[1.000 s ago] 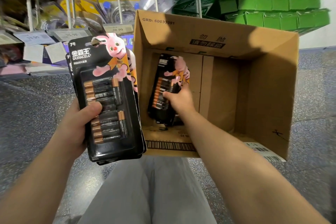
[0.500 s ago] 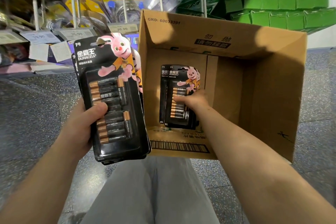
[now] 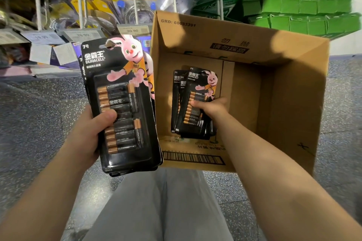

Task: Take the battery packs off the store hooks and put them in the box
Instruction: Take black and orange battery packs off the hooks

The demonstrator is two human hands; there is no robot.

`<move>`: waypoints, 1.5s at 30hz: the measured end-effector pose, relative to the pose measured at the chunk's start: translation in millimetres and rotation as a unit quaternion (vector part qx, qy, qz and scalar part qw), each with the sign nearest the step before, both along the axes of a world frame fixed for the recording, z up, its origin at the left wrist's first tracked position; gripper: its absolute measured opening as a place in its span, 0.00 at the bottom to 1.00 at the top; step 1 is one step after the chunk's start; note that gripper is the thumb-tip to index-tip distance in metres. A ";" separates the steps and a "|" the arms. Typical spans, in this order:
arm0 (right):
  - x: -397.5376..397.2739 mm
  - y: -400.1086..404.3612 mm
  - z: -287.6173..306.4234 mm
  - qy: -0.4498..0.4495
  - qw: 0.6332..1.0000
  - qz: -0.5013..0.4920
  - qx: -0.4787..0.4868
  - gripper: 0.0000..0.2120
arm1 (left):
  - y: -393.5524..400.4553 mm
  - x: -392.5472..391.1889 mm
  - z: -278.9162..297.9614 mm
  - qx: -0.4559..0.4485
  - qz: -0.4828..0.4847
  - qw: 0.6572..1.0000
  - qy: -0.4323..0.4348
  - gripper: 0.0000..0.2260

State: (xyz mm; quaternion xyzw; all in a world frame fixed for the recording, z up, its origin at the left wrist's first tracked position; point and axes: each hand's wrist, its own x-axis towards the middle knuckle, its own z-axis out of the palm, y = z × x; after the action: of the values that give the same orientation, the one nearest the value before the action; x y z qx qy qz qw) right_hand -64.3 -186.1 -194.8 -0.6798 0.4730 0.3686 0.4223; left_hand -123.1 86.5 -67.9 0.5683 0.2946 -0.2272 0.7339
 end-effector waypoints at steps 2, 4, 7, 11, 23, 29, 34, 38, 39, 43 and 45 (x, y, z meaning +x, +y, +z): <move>-3.1 -1.4 -2.3 -0.028 0.999 0.001 0.023 0.42 | -0.2 0.1 -0.1 0.001 0.001 1.000 -0.001 0.46; -7.0 0.9 -2.7 -0.053 0.998 0.020 0.032 0.36 | -0.3 0.2 0.3 0.000 0.001 1.000 -0.003 0.46; -11.8 4.5 -2.8 -0.093 0.994 0.033 0.053 0.21 | 0.8 0.3 1.3 -0.003 -0.006 1.000 -0.003 0.46; -12.1 1.8 0.5 -0.116 0.990 0.038 0.065 0.28 | 0.7 0.8 2.9 -0.006 -0.006 1.000 -0.003 0.46; -18.0 2.2 11.6 -0.178 0.982 -0.063 0.017 0.21 | -7.4 -8.0 5.7 0.020 0.031 0.999 -0.005 0.49; -23.3 1.3 38.9 -0.215 0.968 -0.129 0.015 0.06 | -15.1 -10.1 19.9 -0.011 0.046 0.999 -0.018 0.45; -18.7 -6.9 104.6 -0.246 0.954 -0.142 0.095 0.10 | -23.3 0.3 52.6 -0.011 0.052 0.998 -0.040 0.11; -6.0 -6.3 195.8 -0.315 0.932 -0.082 0.160 0.16 | -27.6 12.7 104.9 -0.012 0.033 0.993 -0.112 0.26; -2.9 -4.4 226.0 -0.341 0.922 -0.069 0.171 0.15 | -27.5 16.5 123.9 -0.011 0.033 0.991 -0.128 0.36; 7.4 -0.9 342.1 -0.425 0.874 -0.029 0.232 0.14 | -34.2 28.1 206.0 -0.018 0.047 0.977 -0.209 0.35; 12.1 -0.3 397.1 -0.453 0.854 -0.003 0.256 0.19 | -38.8 32.4 249.0 -0.003 0.061 0.964 -0.258 0.29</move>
State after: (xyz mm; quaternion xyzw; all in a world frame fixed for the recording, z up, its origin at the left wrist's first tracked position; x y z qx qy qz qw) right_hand -52.3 -186.4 202.3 -0.6379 0.1202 0.1273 0.7500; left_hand -90.7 47.6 181.2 0.5865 0.1291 -0.0282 0.7991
